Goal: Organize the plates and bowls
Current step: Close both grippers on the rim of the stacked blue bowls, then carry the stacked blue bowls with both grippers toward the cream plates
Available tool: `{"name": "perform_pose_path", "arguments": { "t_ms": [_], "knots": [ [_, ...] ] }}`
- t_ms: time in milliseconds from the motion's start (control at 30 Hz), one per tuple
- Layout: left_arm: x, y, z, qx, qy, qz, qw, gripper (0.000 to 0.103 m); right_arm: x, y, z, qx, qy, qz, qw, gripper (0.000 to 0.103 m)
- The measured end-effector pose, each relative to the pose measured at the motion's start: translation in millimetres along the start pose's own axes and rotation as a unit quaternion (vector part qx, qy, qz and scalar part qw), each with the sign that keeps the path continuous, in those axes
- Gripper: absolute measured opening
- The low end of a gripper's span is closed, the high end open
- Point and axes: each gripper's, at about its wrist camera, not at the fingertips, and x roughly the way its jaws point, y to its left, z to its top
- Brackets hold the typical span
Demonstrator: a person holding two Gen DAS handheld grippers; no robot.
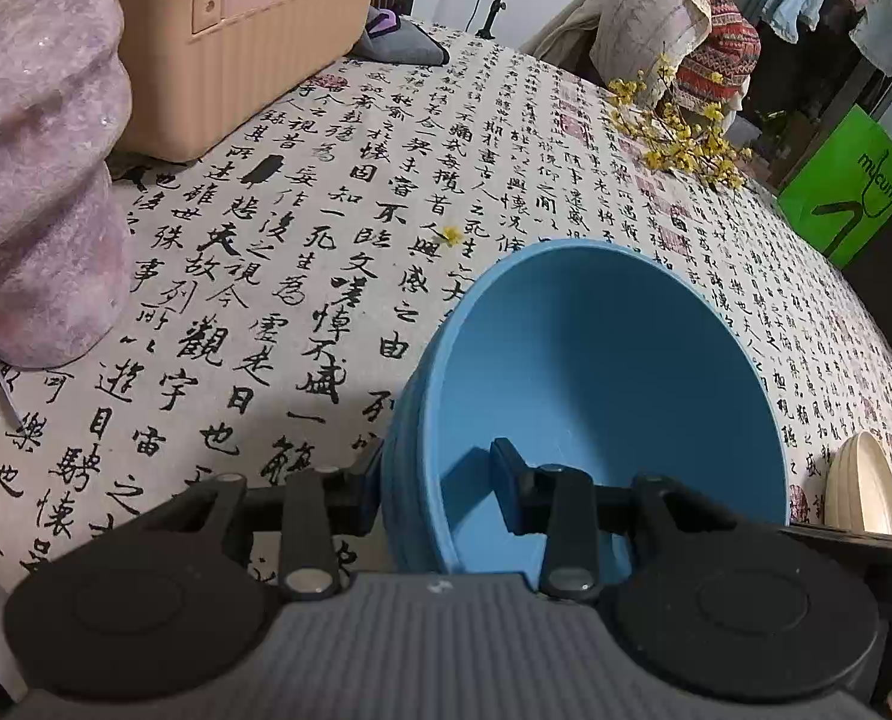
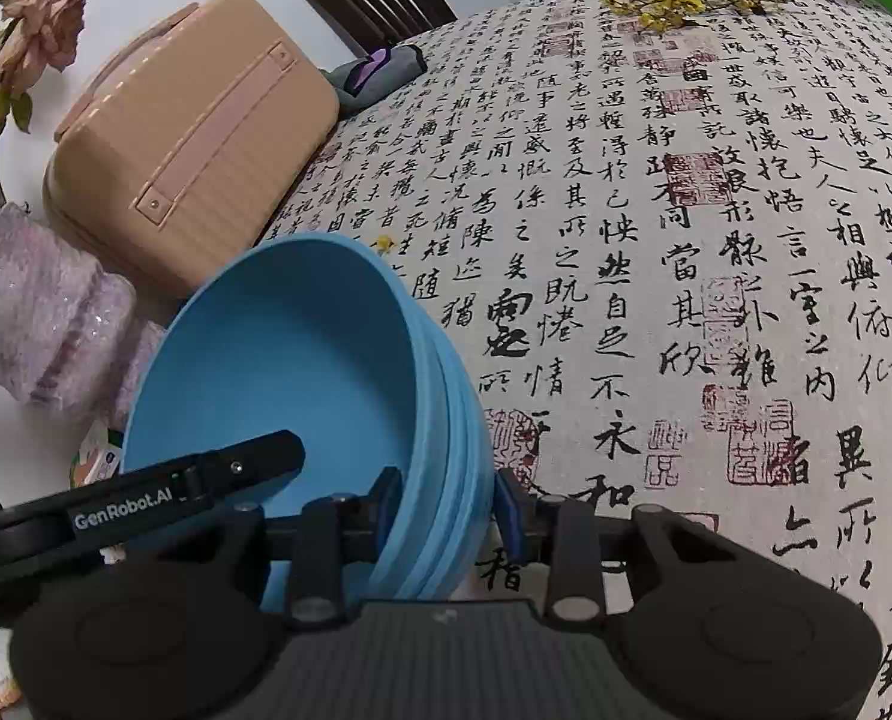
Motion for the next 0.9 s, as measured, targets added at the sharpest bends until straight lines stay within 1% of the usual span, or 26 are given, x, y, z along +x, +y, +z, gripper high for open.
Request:
{"name": "perform_pose_path", "arguments": {
  "t_ms": [400,900],
  "knots": [
    [-4.2,-9.1,1.8,0.008,-0.007,-0.003,0.9999,0.037,-15.2,-5.0,-0.3,0.006,-0.004,-0.001,1.0,0.033],
    [-9.0,-30.3,0.7,0.026,-0.017,-0.012,0.9994,0.037,-45.0,-15.7,-5.7,0.01,-0.022,-0.005,1.0,0.033]
  ]
}}
